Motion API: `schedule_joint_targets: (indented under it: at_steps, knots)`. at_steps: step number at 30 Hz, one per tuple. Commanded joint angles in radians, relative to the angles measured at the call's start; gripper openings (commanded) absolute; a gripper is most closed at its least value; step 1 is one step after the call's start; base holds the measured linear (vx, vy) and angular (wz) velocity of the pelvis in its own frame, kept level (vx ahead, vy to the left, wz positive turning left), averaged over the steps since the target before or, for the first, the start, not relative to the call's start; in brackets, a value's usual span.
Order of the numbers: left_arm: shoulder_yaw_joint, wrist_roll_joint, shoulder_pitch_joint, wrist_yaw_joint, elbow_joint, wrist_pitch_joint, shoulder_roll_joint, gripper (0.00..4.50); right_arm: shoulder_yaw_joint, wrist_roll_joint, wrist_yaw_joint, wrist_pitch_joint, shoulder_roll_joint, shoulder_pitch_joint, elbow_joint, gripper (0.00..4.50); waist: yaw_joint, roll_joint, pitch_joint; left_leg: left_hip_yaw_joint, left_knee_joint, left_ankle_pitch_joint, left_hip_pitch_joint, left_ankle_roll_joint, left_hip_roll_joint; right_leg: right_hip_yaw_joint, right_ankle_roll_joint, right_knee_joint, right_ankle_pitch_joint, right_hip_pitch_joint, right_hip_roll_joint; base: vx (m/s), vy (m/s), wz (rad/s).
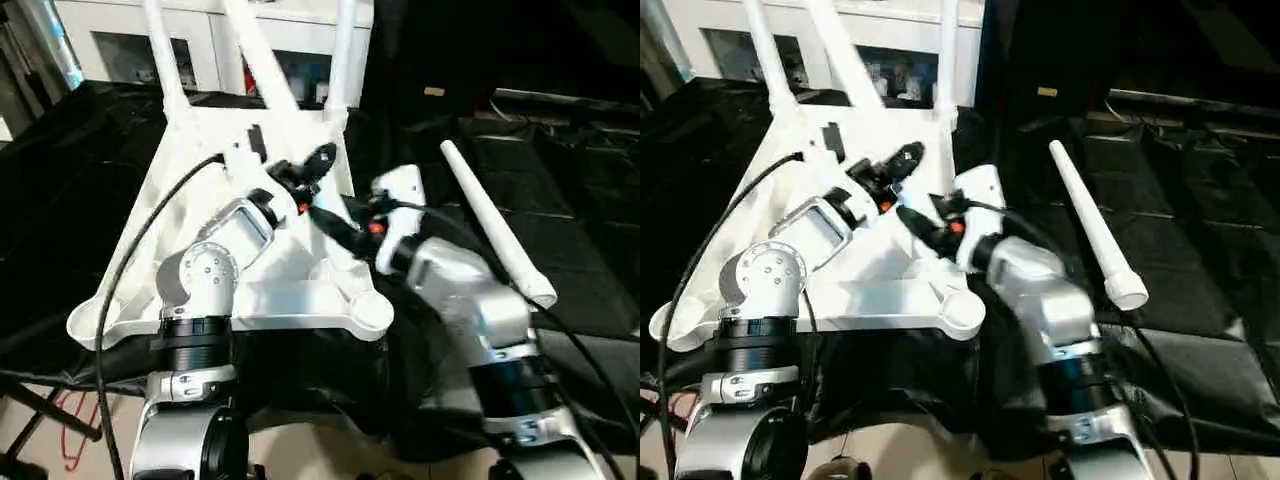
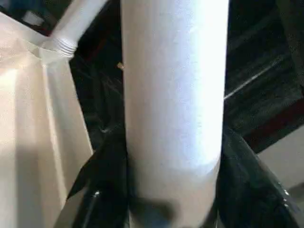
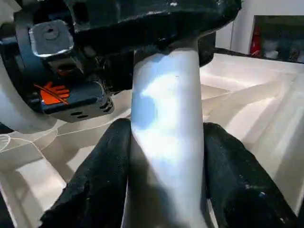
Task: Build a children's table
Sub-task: Pick table leg
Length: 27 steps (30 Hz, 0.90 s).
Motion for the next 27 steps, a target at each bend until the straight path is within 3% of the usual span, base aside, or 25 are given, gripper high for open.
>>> schedule_joint_targets:
  at_steps: [1,3,4,6,8,11,14,25,27]
  knots:
    - [-0.015,-0.001,-0.019,0.012,-0.012,-0.007,-0.011,2.05,0.028,-0.021,-0.005,-0.004,0.0,-0.007,0.003,1.88,-0.001,-0.005,-0.078,-0.018,-0.065,-0.181,0.024,-0.008,0.025,0.039,-0.14,-0.073,-0.199,0.046,-0.068,0.0,0.0,0.0]
    - [-0.021,-0.004,-0.018,0.007,-0.012,-0.008,-0.008,2.0,0.028,-0.031,-0.018,-0.009,0.002,-0.012,0.012,1.88,0.0,-0.005,-0.077,-0.018,-0.066,-0.187,0.023,-0.012,0.025,0.039,-0.135,-0.075,-0.209,0.046,-0.068,0.0,0.0,0.0]
    - [-0.032,-0.003,-0.015,-0.013,-0.017,-0.009,-0.001,1.94,0.012,-0.014,-0.011,0.002,0.004,-0.018,0.018,2.43,-0.001,-0.006,-0.077,-0.019,-0.066,-0.189,0.023,-0.014,0.025,0.039,-0.131,-0.074,-0.213,0.046,-0.068,0.0,0.0,0.0]
    - [-0.039,-0.002,-0.012,-0.024,-0.021,-0.011,0.003,1.94,0.003,0.002,-0.002,0.012,0.003,-0.021,0.019,2.57,-0.001,-0.006,-0.077,-0.018,-0.066,-0.193,0.024,-0.013,0.025,0.04,-0.126,-0.075,-0.218,0.046,-0.069,0.0,0.0,0.0]
    - [-0.068,-0.013,-0.005,-0.106,-0.043,-0.003,0.032,1.93,-0.05,0.088,0.052,0.068,-0.009,-0.033,0.01,2.81,0.001,-0.007,-0.078,-0.019,-0.066,-0.183,0.023,-0.005,0.025,0.04,-0.125,-0.073,-0.207,0.048,-0.069,0.0,0.0,0.0]
    - [-0.087,-0.032,-0.005,-0.179,-0.052,0.021,0.065,1.93,-0.085,0.145,0.103,0.108,-0.029,-0.041,0.015,3.05,0.003,-0.005,-0.079,-0.018,-0.064,-0.156,0.023,0.003,0.026,0.04,-0.143,-0.066,-0.157,0.048,-0.068,0.0,0.0,0.0]
    - [-0.133,-0.053,-0.009,-0.323,-0.047,0.061,0.139,1.93,-0.089,0.216,0.249,0.176,-0.101,-0.034,0.019,3.08,0.006,-0.006,-0.079,-0.016,-0.063,-0.15,0.024,0.012,0.023,0.039,-0.155,-0.065,-0.156,0.05,-0.067,0.0,0.0,0.0]
    - [-0.246,-0.148,-0.035,-0.717,-0.078,0.114,0.265,1.93,-0.045,0.288,0.499,0.248,-0.235,-0.047,0.03,3.08,0.009,-0.007,-0.081,-0.014,-0.06,-0.142,0.025,0.008,0.025,0.038,-0.193,-0.06,-0.158,0.053,-0.071,0.0,0.0,0.0]
    - [-0.254,-0.159,-0.034,-0.745,-0.089,0.118,0.268,1.93,-0.034,0.287,0.516,0.252,-0.243,-0.048,0.032,2.74,0.01,-0.005,-0.081,-0.014,-0.059,-0.143,0.024,0.007,0.026,0.039,-0.198,-0.059,-0.157,0.053,-0.072,0.0,0.0,0.0]
